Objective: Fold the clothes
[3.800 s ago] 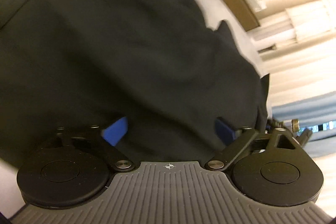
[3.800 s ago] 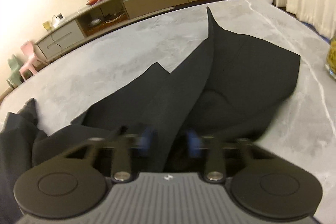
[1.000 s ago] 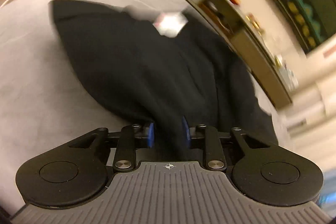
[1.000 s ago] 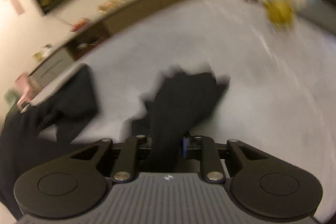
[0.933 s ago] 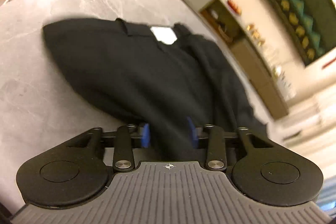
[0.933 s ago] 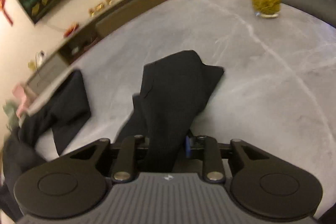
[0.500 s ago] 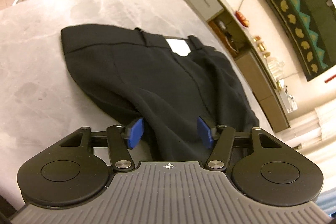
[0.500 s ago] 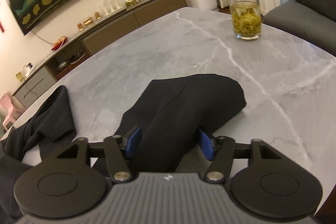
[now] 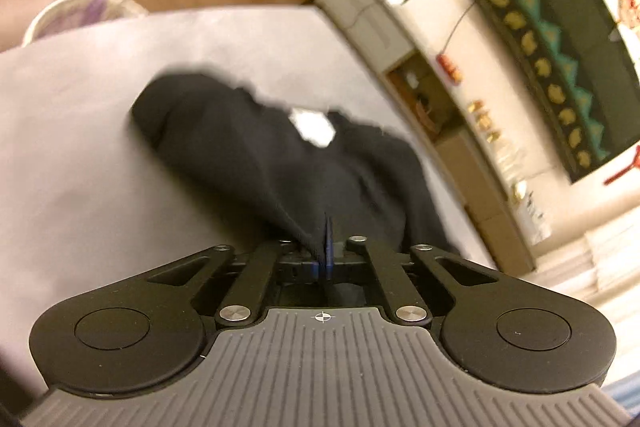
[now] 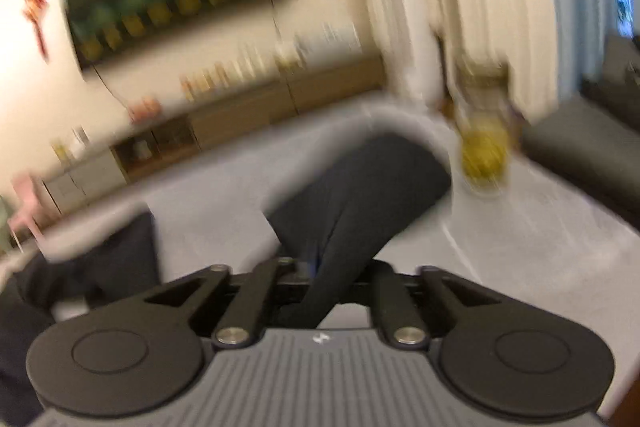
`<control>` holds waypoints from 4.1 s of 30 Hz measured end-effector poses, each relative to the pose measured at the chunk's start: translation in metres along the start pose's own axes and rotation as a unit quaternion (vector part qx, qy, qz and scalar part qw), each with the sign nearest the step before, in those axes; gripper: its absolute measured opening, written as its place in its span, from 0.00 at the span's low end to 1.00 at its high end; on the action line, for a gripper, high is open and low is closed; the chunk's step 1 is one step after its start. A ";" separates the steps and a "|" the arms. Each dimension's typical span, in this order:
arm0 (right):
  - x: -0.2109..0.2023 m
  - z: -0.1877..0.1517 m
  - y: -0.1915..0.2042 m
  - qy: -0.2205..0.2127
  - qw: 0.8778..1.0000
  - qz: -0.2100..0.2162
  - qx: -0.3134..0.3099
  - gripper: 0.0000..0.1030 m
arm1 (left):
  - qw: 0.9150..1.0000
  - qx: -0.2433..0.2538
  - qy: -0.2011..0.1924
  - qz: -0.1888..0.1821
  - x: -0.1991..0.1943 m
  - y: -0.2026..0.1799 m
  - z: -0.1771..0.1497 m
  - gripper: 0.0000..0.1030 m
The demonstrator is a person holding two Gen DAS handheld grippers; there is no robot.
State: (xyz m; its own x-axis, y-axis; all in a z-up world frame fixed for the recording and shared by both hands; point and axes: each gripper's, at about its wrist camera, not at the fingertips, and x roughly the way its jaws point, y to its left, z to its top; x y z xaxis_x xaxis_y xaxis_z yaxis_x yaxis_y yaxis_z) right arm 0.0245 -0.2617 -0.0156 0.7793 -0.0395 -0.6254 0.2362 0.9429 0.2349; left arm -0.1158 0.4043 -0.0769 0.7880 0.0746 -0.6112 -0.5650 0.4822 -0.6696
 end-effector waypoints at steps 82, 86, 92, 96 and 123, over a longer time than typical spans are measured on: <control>0.066 -0.049 0.613 0.048 0.789 0.403 -0.460 0.02 | 0.993 -0.014 -0.025 -0.117 0.113 -0.033 0.087 0.55; 0.026 -0.092 0.597 0.013 0.748 0.418 -0.516 0.02 | 0.980 0.025 -0.017 -0.195 0.100 -0.051 0.085 0.76; -0.021 -0.162 0.543 -0.011 0.708 0.413 -0.572 0.03 | 0.990 0.062 0.058 -0.113 0.144 -0.064 0.060 0.00; -0.017 -0.144 0.485 0.024 0.767 0.393 -0.507 0.48 | 0.993 0.057 0.031 -0.099 0.139 -0.061 0.066 0.00; 0.116 0.121 0.218 -0.131 0.946 0.051 -0.293 0.05 | 0.978 0.049 -0.091 -0.181 0.107 -0.103 0.129 0.00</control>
State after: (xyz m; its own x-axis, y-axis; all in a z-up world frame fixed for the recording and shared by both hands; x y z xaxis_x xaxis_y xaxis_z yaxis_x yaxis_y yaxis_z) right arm 0.2360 -0.1009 0.0529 0.9163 0.0539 -0.3969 -0.1504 0.9647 -0.2160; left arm 0.0579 0.4757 -0.0189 0.9678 0.0327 -0.2495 -0.2207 0.5866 -0.7792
